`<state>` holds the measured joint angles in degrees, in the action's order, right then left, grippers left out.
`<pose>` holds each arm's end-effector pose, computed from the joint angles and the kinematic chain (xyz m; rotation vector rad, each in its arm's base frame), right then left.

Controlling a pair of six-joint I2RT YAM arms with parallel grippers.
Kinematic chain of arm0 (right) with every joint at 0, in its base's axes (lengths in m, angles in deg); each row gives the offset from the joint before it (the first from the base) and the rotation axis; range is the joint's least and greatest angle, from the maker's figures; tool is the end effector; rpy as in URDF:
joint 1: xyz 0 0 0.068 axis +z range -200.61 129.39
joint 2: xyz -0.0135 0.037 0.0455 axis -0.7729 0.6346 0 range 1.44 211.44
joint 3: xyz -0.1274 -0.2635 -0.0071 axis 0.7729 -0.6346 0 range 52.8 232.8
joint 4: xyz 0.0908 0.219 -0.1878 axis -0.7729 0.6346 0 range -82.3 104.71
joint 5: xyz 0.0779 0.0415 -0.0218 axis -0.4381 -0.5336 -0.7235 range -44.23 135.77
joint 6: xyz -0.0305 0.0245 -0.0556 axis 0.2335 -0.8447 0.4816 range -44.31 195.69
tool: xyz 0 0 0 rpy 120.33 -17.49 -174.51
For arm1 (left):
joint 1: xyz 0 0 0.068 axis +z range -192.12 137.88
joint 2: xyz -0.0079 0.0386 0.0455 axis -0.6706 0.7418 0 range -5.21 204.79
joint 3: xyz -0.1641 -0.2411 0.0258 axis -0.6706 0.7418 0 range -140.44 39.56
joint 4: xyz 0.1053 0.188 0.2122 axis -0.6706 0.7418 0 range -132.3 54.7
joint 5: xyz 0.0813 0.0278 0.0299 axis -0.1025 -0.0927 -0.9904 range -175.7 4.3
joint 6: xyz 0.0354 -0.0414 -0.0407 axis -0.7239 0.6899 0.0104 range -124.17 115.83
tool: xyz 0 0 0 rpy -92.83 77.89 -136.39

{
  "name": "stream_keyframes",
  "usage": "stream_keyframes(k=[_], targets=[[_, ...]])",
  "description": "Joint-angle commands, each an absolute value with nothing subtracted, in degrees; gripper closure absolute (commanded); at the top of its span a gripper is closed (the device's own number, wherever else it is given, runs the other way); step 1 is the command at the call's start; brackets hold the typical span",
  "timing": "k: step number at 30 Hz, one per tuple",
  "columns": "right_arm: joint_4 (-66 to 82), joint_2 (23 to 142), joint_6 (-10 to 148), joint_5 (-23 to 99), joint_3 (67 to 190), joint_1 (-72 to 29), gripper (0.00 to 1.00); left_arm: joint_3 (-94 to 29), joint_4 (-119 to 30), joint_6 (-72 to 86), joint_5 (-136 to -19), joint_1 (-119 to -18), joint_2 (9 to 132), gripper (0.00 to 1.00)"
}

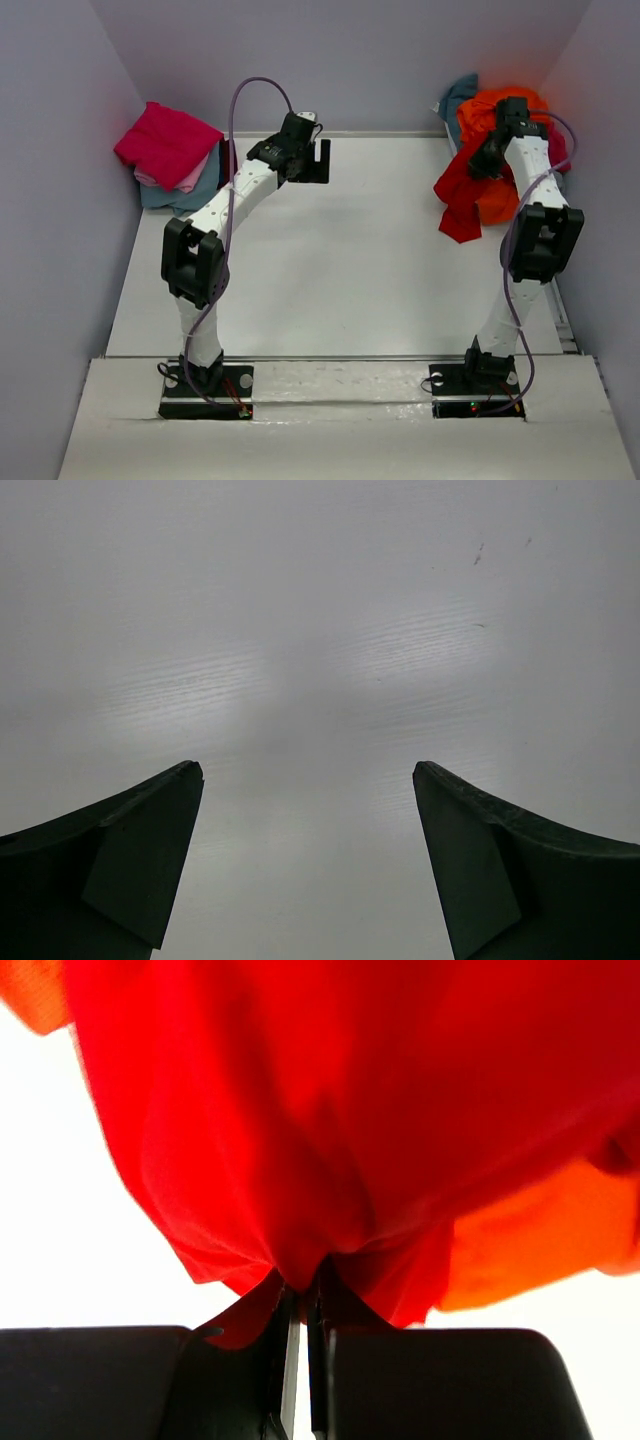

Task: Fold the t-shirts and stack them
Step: Move the tshirt to the center of the board

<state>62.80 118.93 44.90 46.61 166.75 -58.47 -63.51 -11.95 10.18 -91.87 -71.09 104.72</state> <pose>0.5050 -0.0704 0.2981 0.8653 2.4514 0.1262 0.4514 -0.2431 0.3286 0.2247 2.2207 -0.2970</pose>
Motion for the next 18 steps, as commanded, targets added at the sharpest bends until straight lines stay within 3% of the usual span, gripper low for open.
stream_keyframes(k=[1, 8, 18], targets=[[65.0, 109.6, 48.4, 43.4, 166.9, -58.0, 0.93, -64.2, -12.1, 10.0, -94.0, -71.0, 102.7, 0.01], [69.8, 99.3, 53.2, 48.0, 168.4, -45.1, 0.93, -62.6, -13.1, 11.0, -95.2, -71.0, 100.8, 0.01], [75.7, 91.7, 54.4, 48.5, 182.1, -38.8, 0.93, -63.9, -11.0, 12.1, -101.8, -71.6, 97.7, 0.01]])
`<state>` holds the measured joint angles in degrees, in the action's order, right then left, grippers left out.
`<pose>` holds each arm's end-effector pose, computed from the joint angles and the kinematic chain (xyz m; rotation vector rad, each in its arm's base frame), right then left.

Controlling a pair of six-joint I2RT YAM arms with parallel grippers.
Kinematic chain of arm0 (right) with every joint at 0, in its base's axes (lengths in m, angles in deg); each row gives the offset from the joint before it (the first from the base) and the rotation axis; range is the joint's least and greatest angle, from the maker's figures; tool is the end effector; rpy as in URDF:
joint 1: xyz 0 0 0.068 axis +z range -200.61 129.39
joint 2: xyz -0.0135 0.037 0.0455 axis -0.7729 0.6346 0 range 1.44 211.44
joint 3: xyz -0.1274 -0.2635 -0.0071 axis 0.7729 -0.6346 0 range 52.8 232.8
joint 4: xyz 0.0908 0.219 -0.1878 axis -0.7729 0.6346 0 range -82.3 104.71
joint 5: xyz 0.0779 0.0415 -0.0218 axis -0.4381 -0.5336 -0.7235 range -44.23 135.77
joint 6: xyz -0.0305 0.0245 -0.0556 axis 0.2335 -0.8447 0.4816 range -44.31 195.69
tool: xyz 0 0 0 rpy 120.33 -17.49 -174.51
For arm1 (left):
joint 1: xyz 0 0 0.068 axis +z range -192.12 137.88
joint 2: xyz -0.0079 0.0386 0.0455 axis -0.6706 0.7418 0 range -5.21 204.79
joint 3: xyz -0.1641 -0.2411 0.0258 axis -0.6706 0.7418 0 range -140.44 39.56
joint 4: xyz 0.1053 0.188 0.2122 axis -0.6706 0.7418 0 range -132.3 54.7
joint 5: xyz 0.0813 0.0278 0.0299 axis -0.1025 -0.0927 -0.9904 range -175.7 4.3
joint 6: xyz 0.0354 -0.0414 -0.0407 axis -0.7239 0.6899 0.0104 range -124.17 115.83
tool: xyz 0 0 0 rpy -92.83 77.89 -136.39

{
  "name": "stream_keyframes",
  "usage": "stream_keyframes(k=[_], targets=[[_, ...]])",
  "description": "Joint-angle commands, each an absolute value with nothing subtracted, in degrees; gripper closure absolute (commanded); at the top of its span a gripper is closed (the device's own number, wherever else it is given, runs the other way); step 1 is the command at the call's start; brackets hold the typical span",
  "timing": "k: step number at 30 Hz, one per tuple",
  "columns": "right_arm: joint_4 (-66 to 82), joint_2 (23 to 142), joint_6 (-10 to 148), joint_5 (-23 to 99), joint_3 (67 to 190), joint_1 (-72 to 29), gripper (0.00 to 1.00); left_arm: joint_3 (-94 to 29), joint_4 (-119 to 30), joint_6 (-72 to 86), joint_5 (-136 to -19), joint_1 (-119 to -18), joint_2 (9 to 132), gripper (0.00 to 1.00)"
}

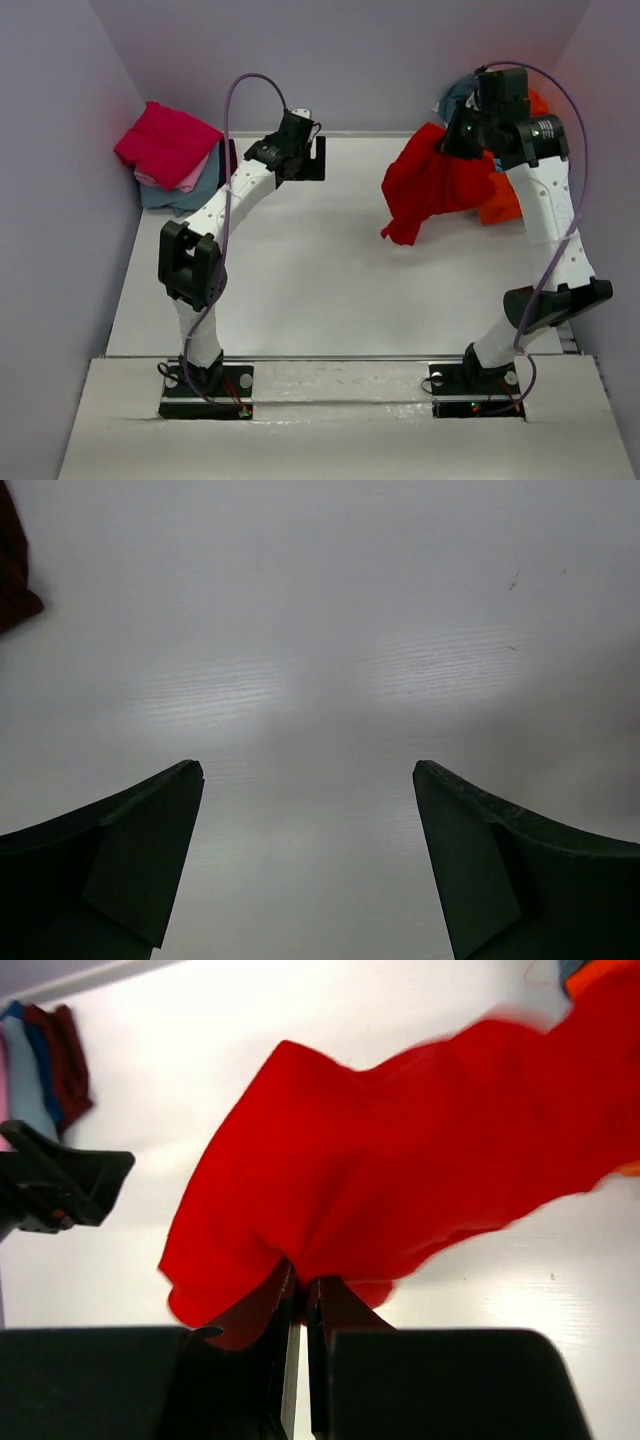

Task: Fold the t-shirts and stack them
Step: Move the tshirt to the center of the board

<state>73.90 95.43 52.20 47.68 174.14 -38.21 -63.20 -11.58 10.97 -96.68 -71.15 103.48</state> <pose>0.3604 0.0775 0.5024 0.2369 2.2533 0.2980 0.4480 -0.2367 0.3368 0.1607 2.1996 -0.2200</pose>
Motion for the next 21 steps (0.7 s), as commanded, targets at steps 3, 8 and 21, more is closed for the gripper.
stream_keyframes(k=[3, 8, 21], targets=[[77.6, 91.4, 57.2, 44.6, 185.3, -37.6, 0.93, -63.4, -10.7, 13.5, -106.1, -71.6, 94.6, 0.01], [76.2, 88.6, 60.7, 41.5, 177.7, -35.0, 0.93, -57.9, -14.7, 15.8, -110.6, -71.6, 88.1, 0.01], [73.6, 95.7, 60.2, 58.2, 180.2, -19.2, 0.93, -49.5, -21.3, 16.3, -115.7, -71.6, 77.7, 0.01]])
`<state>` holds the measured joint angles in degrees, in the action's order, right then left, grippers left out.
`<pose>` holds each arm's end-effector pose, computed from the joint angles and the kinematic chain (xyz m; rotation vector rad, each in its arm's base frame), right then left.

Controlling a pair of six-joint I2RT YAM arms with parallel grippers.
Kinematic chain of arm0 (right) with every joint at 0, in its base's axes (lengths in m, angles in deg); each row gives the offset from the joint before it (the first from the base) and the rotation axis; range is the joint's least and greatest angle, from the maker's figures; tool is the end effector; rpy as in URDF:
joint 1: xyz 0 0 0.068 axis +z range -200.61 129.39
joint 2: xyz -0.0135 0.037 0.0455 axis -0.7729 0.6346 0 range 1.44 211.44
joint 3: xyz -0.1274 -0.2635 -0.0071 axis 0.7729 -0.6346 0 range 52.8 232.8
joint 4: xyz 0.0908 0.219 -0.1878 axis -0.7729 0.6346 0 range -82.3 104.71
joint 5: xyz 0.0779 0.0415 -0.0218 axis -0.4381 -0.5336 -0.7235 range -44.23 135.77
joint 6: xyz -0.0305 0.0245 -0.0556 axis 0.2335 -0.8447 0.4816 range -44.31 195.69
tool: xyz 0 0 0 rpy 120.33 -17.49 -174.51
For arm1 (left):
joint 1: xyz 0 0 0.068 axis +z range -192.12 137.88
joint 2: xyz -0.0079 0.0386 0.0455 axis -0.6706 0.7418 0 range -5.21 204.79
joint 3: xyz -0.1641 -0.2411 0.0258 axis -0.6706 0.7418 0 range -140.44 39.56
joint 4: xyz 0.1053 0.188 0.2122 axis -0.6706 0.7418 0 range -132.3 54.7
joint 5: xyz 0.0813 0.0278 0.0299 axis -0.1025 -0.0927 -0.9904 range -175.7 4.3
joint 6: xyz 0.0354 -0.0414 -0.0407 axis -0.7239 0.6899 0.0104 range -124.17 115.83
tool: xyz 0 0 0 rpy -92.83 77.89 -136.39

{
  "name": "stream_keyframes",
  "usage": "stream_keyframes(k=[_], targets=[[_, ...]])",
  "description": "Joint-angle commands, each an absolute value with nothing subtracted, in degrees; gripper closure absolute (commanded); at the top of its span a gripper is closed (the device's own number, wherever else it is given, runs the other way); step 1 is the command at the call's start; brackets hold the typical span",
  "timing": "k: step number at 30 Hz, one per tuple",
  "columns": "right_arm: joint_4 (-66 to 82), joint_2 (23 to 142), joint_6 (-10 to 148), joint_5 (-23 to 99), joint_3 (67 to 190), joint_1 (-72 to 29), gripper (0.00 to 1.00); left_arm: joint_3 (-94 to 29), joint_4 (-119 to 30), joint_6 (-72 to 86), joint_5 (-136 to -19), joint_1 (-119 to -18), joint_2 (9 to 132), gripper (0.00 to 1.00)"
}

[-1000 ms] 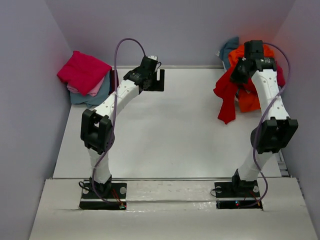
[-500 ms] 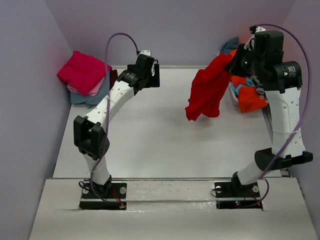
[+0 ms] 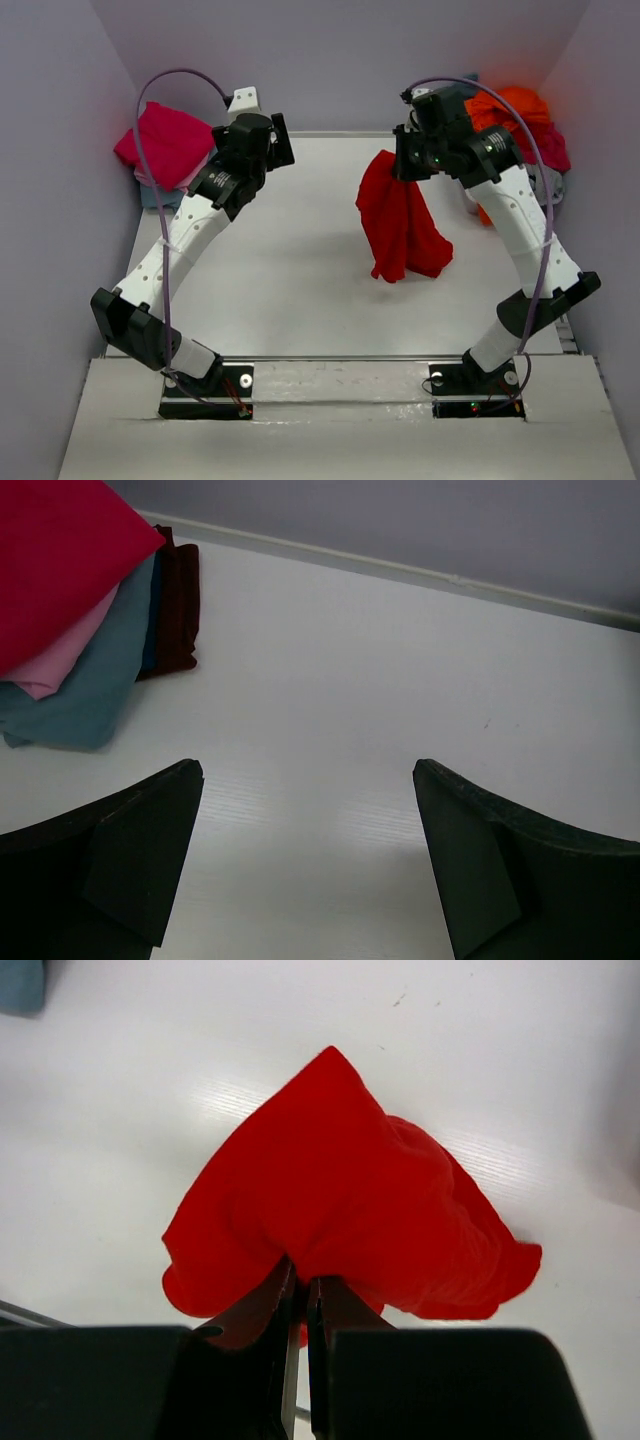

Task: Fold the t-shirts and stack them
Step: Move the tshirt to the center of the board

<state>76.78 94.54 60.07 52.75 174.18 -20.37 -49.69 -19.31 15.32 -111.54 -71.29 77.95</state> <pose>0.3126 0.1747 0.5033 -0.2281 2.2810 0.2799 0.3472 -0.1665 0.4505 -0.1543 1.8325 -0.1749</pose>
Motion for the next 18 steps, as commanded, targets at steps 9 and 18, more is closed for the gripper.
stream_keyframes(k=[9, 18], targets=[[77.6, 103.5, 64.9, 60.5, 192.0, -11.1, 0.93, -48.2, -22.1, 16.4, -115.4, -71.6, 77.1, 0.01], [77.0, 103.0, 65.8, 61.2, 191.4, -6.7, 0.93, -47.4, -22.3, 16.0, -115.2, -71.6, 77.2, 0.01]])
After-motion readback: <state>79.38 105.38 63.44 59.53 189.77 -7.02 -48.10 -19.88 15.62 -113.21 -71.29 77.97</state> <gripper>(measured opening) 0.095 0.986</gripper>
